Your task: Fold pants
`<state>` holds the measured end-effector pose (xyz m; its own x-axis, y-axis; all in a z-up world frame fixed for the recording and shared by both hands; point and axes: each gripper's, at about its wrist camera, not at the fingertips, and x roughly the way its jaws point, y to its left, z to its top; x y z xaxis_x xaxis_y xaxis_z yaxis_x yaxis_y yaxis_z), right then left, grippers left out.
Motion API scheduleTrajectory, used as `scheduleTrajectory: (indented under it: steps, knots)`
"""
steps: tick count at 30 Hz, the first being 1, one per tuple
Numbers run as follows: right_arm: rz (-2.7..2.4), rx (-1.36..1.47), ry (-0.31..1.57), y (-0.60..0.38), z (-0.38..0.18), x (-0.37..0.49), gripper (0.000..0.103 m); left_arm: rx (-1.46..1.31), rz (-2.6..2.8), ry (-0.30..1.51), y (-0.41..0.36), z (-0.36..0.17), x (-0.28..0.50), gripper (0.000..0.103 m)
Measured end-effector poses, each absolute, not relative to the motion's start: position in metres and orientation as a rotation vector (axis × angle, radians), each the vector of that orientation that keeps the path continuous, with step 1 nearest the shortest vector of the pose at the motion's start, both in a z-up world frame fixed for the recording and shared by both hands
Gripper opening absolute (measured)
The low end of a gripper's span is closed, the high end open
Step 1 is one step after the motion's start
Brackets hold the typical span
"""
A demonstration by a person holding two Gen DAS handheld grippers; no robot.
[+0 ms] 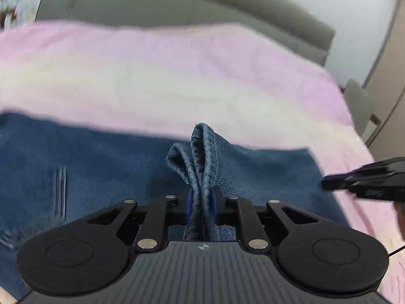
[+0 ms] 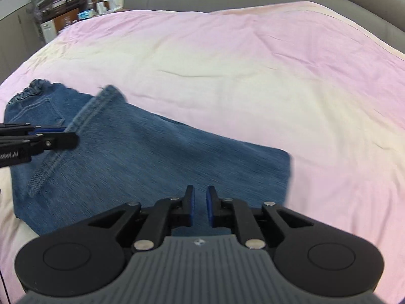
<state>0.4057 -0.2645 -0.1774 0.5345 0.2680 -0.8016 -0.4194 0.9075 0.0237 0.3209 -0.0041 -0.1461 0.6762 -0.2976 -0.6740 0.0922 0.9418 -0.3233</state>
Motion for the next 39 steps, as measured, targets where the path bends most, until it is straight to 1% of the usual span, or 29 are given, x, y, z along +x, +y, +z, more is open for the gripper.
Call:
scheduleTrajectory:
  steps: [2,6,9,12,15,18,22,29,34,39]
  knots:
    - [0.39,-0.17,0.93,-0.281,-0.178,0.409,0.007,-0.283,-0.211,0.856,-0.002,-0.161,0.325,0.017]
    - [0.372,-0.228,0.911,-0.281,-0.187,0.424,0.007,-0.257,-0.211,0.865,-0.008,-0.163,0.328,0.018]
    - [0.355,-0.209,0.91,-0.28,-0.195,0.451,0.004,-0.277,-0.218,0.876,-0.005,-0.167,0.328,0.019]
    - [0.324,-0.166,0.975,-0.273,-0.214,0.482,0.0,-0.273,-0.217,0.887,-0.005,-0.17,0.33,0.021]
    - [0.306,-0.127,1.016,-0.276,-0.234,0.496,0.0,-0.282,-0.222,0.892,-0.007,-0.173,0.333,0.022]
    - [0.292,-0.069,1.035,-0.284,-0.233,0.498,0.0,-0.298,-0.226,0.902,-0.004,-0.173,0.332,0.023]
    - [0.333,-0.071,1.068,-0.29,-0.213,0.476,0.001,-0.298,-0.228,0.91,-0.003,-0.17,0.334,0.023]
    - [0.441,-0.145,1.128,-0.309,-0.196,0.39,0.001,-0.28,-0.226,0.916,-0.005,-0.167,0.332,0.024]
    - [0.463,-0.176,1.136,-0.304,-0.204,0.352,0.002,-0.26,-0.222,0.918,-0.014,-0.168,0.337,0.024]
    - [0.456,-0.178,1.144,-0.291,-0.231,0.348,0.002,-0.251,-0.222,0.918,-0.015,-0.17,0.339,0.026]
